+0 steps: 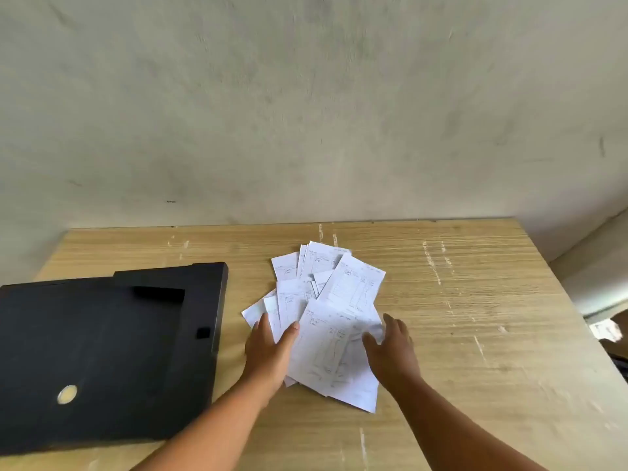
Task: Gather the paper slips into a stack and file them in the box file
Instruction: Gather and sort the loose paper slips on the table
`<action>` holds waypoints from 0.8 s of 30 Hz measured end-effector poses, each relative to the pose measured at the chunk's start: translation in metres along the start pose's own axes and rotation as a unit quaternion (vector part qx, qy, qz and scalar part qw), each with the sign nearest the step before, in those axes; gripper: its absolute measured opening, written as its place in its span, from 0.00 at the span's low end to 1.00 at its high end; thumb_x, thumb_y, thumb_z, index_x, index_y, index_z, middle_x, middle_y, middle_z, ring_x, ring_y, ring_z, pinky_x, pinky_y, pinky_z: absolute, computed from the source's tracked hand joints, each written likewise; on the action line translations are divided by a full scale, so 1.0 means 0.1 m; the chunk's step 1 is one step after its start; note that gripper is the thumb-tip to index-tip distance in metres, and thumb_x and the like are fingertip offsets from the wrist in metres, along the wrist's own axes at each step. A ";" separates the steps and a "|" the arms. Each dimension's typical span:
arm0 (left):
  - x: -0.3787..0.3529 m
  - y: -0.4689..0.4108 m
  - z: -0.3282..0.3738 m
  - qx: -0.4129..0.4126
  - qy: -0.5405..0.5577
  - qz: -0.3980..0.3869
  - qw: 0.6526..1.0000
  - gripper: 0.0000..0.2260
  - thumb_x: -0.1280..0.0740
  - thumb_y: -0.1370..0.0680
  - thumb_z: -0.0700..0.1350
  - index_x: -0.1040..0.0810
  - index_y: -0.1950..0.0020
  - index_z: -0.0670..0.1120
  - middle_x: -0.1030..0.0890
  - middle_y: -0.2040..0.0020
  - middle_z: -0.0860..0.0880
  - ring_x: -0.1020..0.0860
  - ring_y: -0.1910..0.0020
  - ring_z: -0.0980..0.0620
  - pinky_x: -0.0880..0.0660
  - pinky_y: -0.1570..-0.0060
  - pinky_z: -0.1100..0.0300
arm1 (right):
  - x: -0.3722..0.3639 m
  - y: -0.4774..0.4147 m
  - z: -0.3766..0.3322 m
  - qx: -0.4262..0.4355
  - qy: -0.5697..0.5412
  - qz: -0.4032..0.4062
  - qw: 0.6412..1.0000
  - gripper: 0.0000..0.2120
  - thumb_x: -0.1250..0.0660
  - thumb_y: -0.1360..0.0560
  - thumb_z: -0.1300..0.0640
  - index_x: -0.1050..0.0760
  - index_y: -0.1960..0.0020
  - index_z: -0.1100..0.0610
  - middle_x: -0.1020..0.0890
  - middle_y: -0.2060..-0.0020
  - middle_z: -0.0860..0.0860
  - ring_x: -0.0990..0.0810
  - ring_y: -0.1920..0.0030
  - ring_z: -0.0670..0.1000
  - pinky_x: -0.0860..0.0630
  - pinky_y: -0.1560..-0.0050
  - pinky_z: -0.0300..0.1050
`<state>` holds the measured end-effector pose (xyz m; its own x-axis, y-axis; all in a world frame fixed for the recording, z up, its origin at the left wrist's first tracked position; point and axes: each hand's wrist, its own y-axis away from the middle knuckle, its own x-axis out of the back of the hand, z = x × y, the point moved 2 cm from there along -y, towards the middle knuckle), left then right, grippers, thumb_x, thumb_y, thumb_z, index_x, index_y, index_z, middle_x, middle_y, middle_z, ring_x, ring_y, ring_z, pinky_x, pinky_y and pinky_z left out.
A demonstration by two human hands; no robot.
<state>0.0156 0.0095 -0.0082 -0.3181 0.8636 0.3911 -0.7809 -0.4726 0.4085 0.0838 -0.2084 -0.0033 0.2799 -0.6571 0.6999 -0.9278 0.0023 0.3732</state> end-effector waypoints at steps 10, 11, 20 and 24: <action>-0.04 -0.28 0.15 0.023 0.052 -0.052 0.997 0.25 0.33 0.32 0.70 0.20 0.41 0.59 0.20 0.35 0.51 0.24 0.34 0.49 0.29 0.32 0.42 | -0.14 -0.34 -0.25 0.039 0.048 -0.055 0.997 0.35 0.36 0.21 0.44 0.43 0.20 0.55 0.34 0.23 0.48 0.41 0.23 0.55 0.39 0.26 0.59; -0.06 -0.33 0.11 0.021 0.051 -0.054 0.997 0.21 0.33 0.30 0.68 0.20 0.41 0.61 0.20 0.35 0.54 0.24 0.34 0.50 0.29 0.32 0.43 | -0.17 -0.37 -0.27 0.045 0.042 -0.061 0.996 0.34 0.36 0.21 0.44 0.42 0.21 0.55 0.34 0.23 0.48 0.41 0.23 0.54 0.39 0.26 0.59; -0.11 -0.57 0.35 0.083 0.197 -0.022 0.977 0.13 0.36 0.18 0.52 0.26 0.37 0.46 0.23 0.47 0.57 0.27 0.52 0.61 0.33 0.53 0.60 | -0.23 -0.66 -0.49 -0.017 -0.034 -0.030 0.999 0.37 0.33 0.24 0.43 0.42 0.21 0.57 0.34 0.24 0.54 0.39 0.24 0.60 0.39 0.25 0.60; -0.15 -0.70 0.42 0.113 0.196 -0.042 0.973 0.36 0.32 0.27 0.62 0.34 0.22 0.50 0.24 0.29 0.50 0.24 0.34 0.52 0.28 0.36 0.53 | -0.31 -0.75 -0.68 -0.006 -0.113 -0.102 0.988 0.27 0.32 0.28 0.40 0.32 0.32 0.47 0.24 0.35 0.50 0.28 0.31 0.57 0.25 0.35 0.60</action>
<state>0.0971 0.0225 -0.0078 -0.4731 0.8808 0.0216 -0.6890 -0.3852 0.6139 0.1610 -0.1367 -0.0117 0.3970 -0.7966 0.4559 -0.8547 -0.1398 0.5000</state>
